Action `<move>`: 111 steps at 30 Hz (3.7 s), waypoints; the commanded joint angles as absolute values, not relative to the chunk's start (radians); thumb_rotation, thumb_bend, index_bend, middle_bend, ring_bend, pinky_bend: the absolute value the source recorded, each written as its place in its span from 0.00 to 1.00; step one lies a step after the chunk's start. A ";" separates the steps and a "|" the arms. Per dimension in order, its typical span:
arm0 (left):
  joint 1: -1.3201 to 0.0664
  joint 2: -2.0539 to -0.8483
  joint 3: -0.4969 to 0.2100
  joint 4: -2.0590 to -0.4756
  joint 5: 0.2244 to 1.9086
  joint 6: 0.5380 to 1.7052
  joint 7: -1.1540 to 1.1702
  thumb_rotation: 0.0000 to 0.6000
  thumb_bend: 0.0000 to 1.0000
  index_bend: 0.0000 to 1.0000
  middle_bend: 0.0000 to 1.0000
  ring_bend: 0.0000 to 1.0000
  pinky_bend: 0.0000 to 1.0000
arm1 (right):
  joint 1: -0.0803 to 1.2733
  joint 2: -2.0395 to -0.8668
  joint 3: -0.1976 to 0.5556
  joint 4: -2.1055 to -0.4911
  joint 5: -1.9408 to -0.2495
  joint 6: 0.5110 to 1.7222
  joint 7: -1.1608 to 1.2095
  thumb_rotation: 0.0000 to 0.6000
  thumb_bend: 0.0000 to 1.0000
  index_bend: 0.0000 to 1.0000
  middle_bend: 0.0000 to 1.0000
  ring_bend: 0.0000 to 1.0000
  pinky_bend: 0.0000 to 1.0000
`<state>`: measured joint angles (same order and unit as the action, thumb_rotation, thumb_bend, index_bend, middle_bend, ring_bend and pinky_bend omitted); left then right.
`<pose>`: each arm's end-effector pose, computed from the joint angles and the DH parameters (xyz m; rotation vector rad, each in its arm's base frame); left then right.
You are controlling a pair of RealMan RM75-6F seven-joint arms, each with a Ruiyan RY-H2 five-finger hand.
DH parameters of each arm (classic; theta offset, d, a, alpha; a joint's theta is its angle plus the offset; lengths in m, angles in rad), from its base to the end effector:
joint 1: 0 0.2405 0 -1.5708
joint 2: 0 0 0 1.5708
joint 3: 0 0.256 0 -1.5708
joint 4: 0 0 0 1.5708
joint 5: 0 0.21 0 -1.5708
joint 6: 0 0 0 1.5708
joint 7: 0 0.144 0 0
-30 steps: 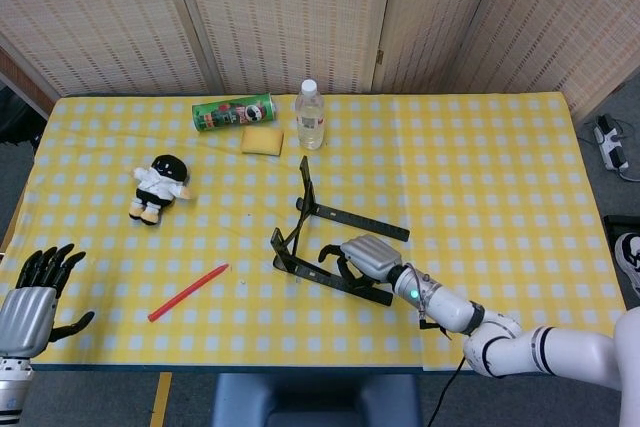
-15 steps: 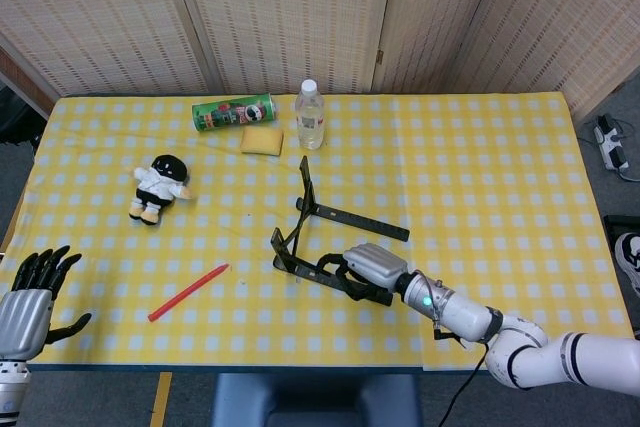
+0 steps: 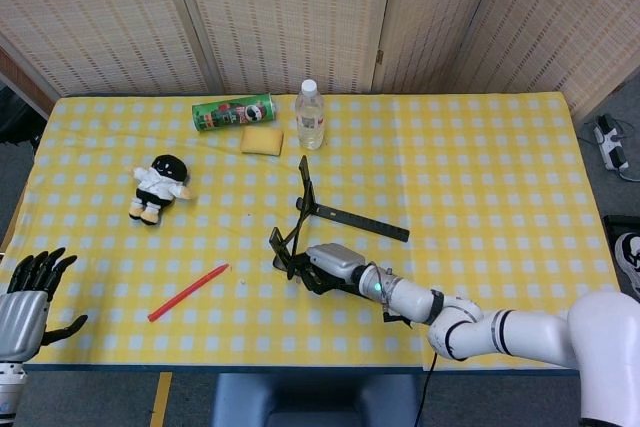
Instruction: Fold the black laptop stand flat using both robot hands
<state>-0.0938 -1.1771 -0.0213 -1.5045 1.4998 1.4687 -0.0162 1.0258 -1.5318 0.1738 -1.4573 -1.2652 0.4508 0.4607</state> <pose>-0.3287 0.1792 0.1447 -1.4174 -0.9047 -0.8595 -0.0687 -0.3389 -0.0669 2.2162 -1.6779 0.9118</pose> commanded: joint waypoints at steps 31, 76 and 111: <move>-0.143 -1.204 -0.038 -1.485 1.517 1.423 -0.035 1.00 0.21 0.18 0.10 0.07 0.00 | 0.823 -1.296 0.181 -1.540 -1.167 0.671 0.430 0.92 0.40 0.03 0.17 0.30 0.38; -0.148 -1.186 -0.033 -1.481 1.479 1.397 -0.073 1.00 0.21 0.17 0.11 0.08 0.00 | 1.088 -1.644 0.267 -1.065 -1.502 0.474 1.028 0.78 1.00 0.00 0.00 0.07 0.00; -0.268 -1.186 -0.034 -1.448 1.549 1.286 -0.194 1.00 0.21 0.16 0.12 0.09 0.00 | 1.337 -1.641 -0.055 -1.221 -1.802 0.732 1.439 0.69 1.00 0.00 0.02 0.09 0.00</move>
